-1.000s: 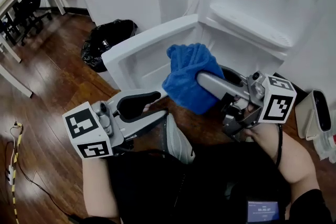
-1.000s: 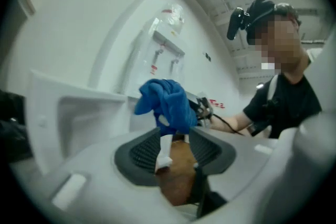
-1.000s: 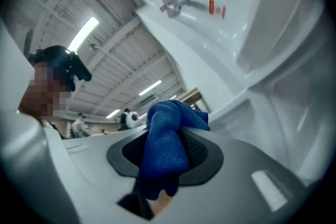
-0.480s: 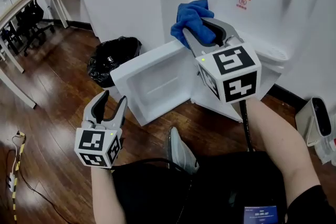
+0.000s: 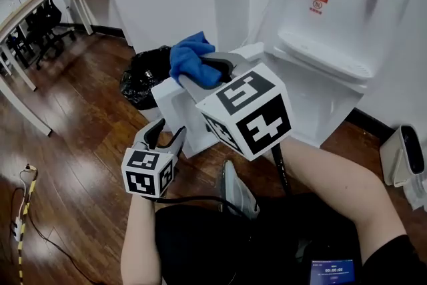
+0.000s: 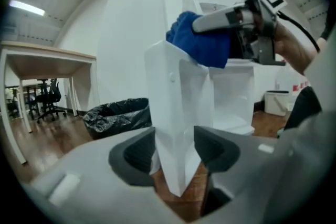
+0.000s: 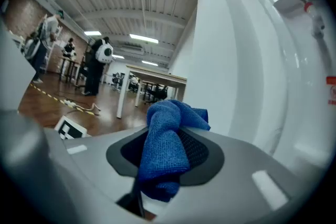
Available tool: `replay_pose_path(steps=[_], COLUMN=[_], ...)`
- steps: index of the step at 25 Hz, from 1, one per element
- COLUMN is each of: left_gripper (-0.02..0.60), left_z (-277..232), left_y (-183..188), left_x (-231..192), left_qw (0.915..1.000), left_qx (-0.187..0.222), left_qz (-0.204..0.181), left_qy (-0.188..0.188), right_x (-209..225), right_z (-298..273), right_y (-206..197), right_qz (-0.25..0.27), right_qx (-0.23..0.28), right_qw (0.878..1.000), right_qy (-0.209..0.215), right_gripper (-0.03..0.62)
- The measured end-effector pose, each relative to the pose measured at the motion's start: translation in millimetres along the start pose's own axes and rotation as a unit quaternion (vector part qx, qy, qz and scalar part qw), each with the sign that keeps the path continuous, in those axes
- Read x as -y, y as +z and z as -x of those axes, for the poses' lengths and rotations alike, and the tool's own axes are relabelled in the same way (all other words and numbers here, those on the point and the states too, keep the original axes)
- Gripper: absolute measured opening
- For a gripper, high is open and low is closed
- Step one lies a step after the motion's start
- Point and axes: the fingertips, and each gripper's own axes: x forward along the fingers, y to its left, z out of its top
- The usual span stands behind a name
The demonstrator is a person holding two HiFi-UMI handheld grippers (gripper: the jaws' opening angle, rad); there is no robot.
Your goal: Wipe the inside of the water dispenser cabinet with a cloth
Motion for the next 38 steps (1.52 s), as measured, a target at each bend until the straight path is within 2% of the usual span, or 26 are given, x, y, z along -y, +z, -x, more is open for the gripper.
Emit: replay_pose_path(steps=[3,5,6,8,9,11,14,18,22,27,29,31,34,38], left_gripper=[0.232,0.232,0.232,0.224,0.22,0.219,0.219,0.218,0.218,0.202,0.192,0.18,0.158,0.158], left_z=[-1.1,0.4,1.9,4.0,4.0,2.9,2.0,2.0,2.6,-3.7,-5.5,-3.0,0.6,-0.3], left_y=[-0.7,0.2,1.2,2.5,2.5,2.2,2.8,2.2,3.0,3.4,3.6,2.1,1.7,1.9], left_x=[1.6,1.6,0.7,-0.3,0.1,0.6,-2.4,-2.8,-2.9,-9.6,-10.3,-9.9,-10.4,-9.0], left_qw=[1.0,0.9999,0.9998,0.9996,0.9995,0.9996,0.9997,0.9997,0.9996,0.9991,0.999,0.9989,0.9985,0.9984], left_qx=[0.005,0.011,0.017,0.026,0.027,0.026,0.024,0.025,0.026,0.03,0.031,0.033,0.037,0.041], left_qz=[0.001,0.003,0.007,0.014,0.014,0.01,0.007,0.007,0.004,0.024,0.027,0.029,0.038,0.038], left_qy=[-0.002,-0.004,-0.004,-0.004,-0.004,-0.003,0.001,0.006,0.012,0.016,0.019,0.019,0.014,0.012], right_x=[-58.6,-84.1,-88.7,-75.6,-58.6,-11.0,60.5,126.1,139.8,139.0,132.5,107.5,37.2,-59.5], right_z=[0.0,1.4,2.1,5.4,8.6,16.6,31.5,57.1,73.6,84.4,75.3,57.5,24.5,3.8], right_y=[4.5,1.3,-1.9,-12.3,-20.1,-41.3,-71.3,-97.1,-111.4,-126.5,-127.7,-121.4,-100.6,-70.8], right_qz=[-0.025,-0.012,0.003,0.022,0.015,-0.026,-0.089,-0.124,-0.112,-0.096,-0.098,-0.096,-0.076,-0.028], right_qx=[0.028,0.036,0.04,0.05,0.054,0.052,0.045,0.057,0.067,0.061,0.052,0.047,0.048,0.061], right_qw=[0.996,0.993,0.993,0.994,0.996,0.998,0.994,0.984,0.979,0.974,0.977,0.984,0.995,0.995], right_qy=[0.086,0.113,0.113,0.089,0.071,0.027,-0.036,-0.115,-0.158,-0.194,-0.181,-0.141,-0.046,0.068], right_gripper=[0.144,0.144,0.144,0.146,0.144,0.144,0.143,0.141,0.143,0.141,0.141,0.141,0.141,0.143])
